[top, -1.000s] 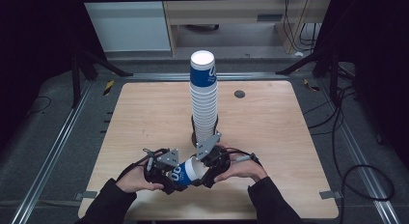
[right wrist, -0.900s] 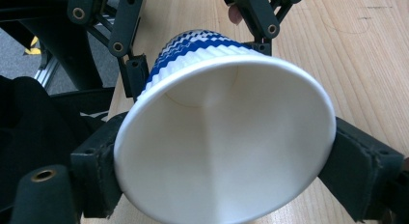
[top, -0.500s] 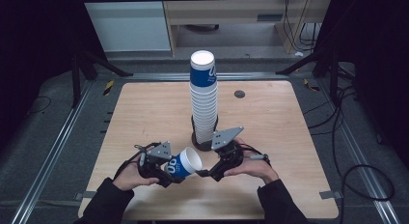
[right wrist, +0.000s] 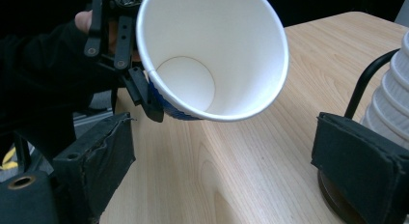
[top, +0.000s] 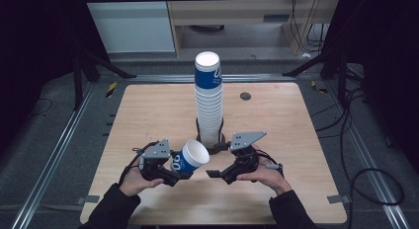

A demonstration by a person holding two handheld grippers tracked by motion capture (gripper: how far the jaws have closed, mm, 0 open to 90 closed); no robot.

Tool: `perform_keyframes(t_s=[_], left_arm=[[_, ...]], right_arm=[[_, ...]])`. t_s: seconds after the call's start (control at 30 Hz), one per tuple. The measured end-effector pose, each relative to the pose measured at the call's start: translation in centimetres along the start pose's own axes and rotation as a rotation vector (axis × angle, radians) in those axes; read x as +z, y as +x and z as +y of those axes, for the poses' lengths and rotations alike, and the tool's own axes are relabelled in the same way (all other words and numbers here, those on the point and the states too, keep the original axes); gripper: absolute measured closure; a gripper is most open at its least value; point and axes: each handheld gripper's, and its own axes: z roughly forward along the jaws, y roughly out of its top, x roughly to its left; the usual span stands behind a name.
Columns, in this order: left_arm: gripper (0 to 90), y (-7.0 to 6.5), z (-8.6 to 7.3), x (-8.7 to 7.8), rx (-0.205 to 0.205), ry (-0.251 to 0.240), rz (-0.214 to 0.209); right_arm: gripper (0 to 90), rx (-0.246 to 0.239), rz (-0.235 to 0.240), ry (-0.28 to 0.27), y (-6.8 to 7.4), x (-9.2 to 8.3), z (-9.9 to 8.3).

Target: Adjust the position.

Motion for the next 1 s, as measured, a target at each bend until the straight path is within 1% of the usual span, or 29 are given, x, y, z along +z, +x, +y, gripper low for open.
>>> perform_keyframes(t_s=[0.07, 0.1, 0.13, 0.17, 0.2, 0.33, 0.37, 0.4, 0.47, 0.5, 0.53, 0.67, 0.7, 0.83, 0.87, 1.0], left_arm=[[26.6, -0.2, 0.2, -0.1, 0.01, -0.017, 0.003], [26.6, -0.2, 0.2, -0.1, 0.01, -0.017, 0.003], [26.6, -0.3, 0.3, -0.1, 0.018, -0.029, 0.01], [26.6, -0.4, 0.3, 0.0, 0.02, -0.03, 0.008], [26.6, -0.5, 0.3, 0.1, 0.024, -0.034, 0.015], [26.7, -0.7, 0.4, 0.2, 0.029, -0.044, 0.021], [26.7, -0.7, 0.4, 0.2, 0.031, -0.05, 0.031], [26.7, -0.7, 0.5, 0.3, 0.03, -0.051, 0.027], [26.7, -0.7, 0.5, 0.3, 0.034, -0.051, 0.032], [26.7, -0.8, 0.5, 0.3, 0.035, -0.053, 0.032], [26.7, -0.8, 0.5, 0.3, 0.035, -0.055, 0.037], [26.8, -0.9, 0.5, 0.3, 0.038, -0.055, 0.034], [26.7, -0.9, 0.5, 0.3, 0.04, -0.058, 0.04], [26.8, -1.0, 0.5, 0.4, 0.042, -0.055, 0.032], [26.8, -1.0, 0.5, 0.4, 0.045, -0.054, 0.038], [26.8, -1.1, 0.5, 0.5, 0.046, -0.05, 0.032]], right_arm=[[8.2, 0.012, 0.008, -0.025, 0.0, 0.1, 0.1], [8.2, 0.012, 0.008, -0.025, 0.0, 0.1, 0.1], [8.4, 0.026, 0.029, -0.056, 0.1, 0.3, 0.4], [8.4, 0.03, 0.033, -0.066, 0.2, 0.3, 0.5], [8.4, 0.03, 0.034, -0.077, 0.2, 0.4, 0.6], [8.4, 0.038, 0.042, -0.101, 0.2, 1.0, 1.1], [8.4, 0.039, 0.045, -0.099, 0.2, 1.2, 1.2], [8.4, 0.038, 0.05, -0.101, 0.3, 1.4, 1.2], [8.3, 0.038, 0.055, -0.1, 0.3, 1.6, 1.3], [8.5, 0.035, 0.059, -0.101, 0.3, 2.1, 1.4], [8.5, 0.037, 0.061, -0.101, 0.3, 2.2, 1.4], [9.3, 0.045, 0.069, -0.108, 0.3, 2.8, 1.6], [9.3, 0.046, 0.07, -0.109, 0.3, 3.0, 1.7], [10.1, 0.057, 0.079, -0.114, 0.3, 3.4, 1.8], [10.2, 0.056, 0.079, -0.112, 0.3, 3.5, 1.8], [10.7, 0.064, 0.089, -0.113, 0.2, 3.8, 1.7]])
